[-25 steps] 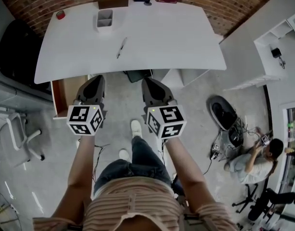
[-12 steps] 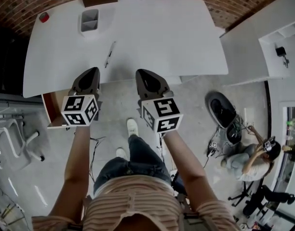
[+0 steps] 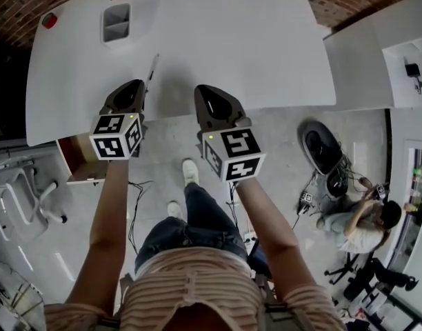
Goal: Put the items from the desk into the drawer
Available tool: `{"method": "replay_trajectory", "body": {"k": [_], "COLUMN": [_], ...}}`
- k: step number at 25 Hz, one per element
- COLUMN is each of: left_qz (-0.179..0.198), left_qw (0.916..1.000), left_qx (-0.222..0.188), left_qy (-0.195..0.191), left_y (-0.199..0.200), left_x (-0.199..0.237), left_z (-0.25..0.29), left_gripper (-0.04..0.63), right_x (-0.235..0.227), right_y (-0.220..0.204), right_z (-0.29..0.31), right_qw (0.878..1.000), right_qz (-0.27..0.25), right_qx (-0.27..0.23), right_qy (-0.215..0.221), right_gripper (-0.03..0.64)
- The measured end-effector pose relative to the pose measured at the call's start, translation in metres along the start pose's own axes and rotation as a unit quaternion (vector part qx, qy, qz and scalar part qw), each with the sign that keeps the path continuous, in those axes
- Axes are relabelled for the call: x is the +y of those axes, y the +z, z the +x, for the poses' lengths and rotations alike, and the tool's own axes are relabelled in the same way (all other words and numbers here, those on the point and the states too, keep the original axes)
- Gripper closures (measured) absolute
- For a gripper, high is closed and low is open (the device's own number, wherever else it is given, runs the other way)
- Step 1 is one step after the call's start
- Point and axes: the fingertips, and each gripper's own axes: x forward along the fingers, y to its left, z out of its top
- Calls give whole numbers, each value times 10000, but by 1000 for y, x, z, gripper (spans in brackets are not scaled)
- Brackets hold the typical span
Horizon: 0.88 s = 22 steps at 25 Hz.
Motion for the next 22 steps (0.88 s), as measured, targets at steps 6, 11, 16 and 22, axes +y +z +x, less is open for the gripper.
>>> {"method": "replay_trajectory", "body": {"k": [6,11,16,22], "left_qz": [83,-29,227,292], "left_qw": [9992,9950,9863,9771], "left_qx": [380,986,1621,2100], "left_qy": [42,132,200,165], "left_y": [-5,-21,-41,-54], "left_x": [4,11,12,15], "left_z": [34,57,72,86], "left_gripper": [580,521,485,472], "right_x": [-13,-20,-24,-27], "right_y": [-4,-11,-16,-19], "right_z": [17,30,32,38], "right_qw": [9999,9994,9991,9988], "right_qz": [38,4,28,53], "right_qx": [146,335,415,481], "right_qy": [24,22,52,55], "right_gripper": [600,600,600,600]}}
